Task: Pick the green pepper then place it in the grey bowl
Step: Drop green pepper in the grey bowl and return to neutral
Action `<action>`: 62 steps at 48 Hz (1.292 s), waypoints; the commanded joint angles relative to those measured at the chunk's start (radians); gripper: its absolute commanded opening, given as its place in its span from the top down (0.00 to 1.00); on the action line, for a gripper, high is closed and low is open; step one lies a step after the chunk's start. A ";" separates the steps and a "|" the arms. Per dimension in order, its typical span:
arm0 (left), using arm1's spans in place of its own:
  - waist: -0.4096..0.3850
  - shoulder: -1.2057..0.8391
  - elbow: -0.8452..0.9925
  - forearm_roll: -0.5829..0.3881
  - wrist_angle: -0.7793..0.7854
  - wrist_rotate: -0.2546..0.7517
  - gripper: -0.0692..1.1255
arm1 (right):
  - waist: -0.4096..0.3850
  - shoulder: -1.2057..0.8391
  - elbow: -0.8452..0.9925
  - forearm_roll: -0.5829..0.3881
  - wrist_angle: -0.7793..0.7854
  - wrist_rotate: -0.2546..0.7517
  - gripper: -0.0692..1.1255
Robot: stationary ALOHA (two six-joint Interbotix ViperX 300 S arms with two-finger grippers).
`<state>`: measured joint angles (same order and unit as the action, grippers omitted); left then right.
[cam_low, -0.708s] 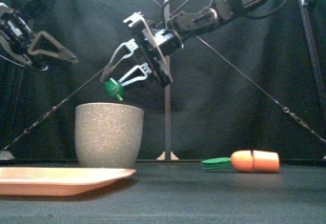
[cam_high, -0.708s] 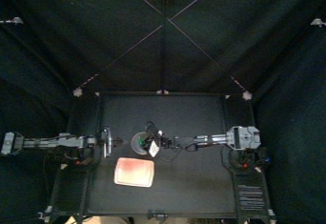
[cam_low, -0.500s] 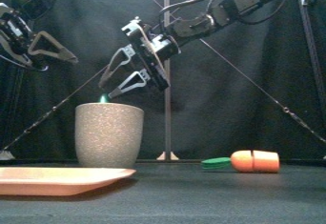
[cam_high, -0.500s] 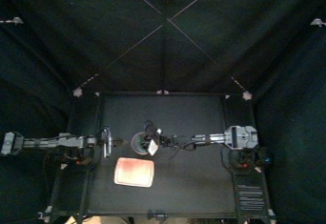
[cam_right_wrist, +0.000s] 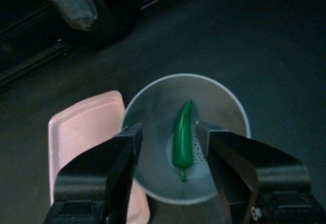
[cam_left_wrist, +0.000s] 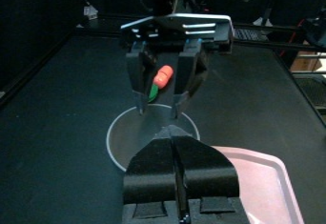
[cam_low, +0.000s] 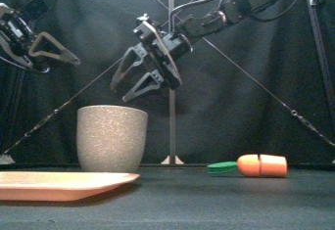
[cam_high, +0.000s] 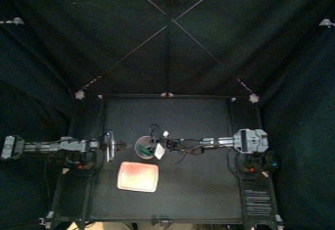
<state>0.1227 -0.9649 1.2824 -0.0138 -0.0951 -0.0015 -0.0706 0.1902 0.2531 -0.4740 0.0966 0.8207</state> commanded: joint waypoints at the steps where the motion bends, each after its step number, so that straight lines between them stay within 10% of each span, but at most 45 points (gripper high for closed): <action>1: 0.003 0.005 -0.014 -0.002 -0.009 0.002 0.86 | 0.040 -0.120 0.029 -0.091 -0.015 0.003 0.22; 12: 0.008 0.005 -0.014 -0.002 -0.009 0.002 0.86 | 0.095 -0.250 0.160 -0.215 -0.091 0.014 0.22; 62: 0.008 0.005 0.017 0.000 -0.196 0.003 0.86 | 0.003 -0.630 0.638 -0.160 -0.612 -0.003 0.22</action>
<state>0.1289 -0.9649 1.3146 -0.0138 -0.2807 0.0000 -0.0614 -0.4203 0.9004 -0.6397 -0.5062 0.8191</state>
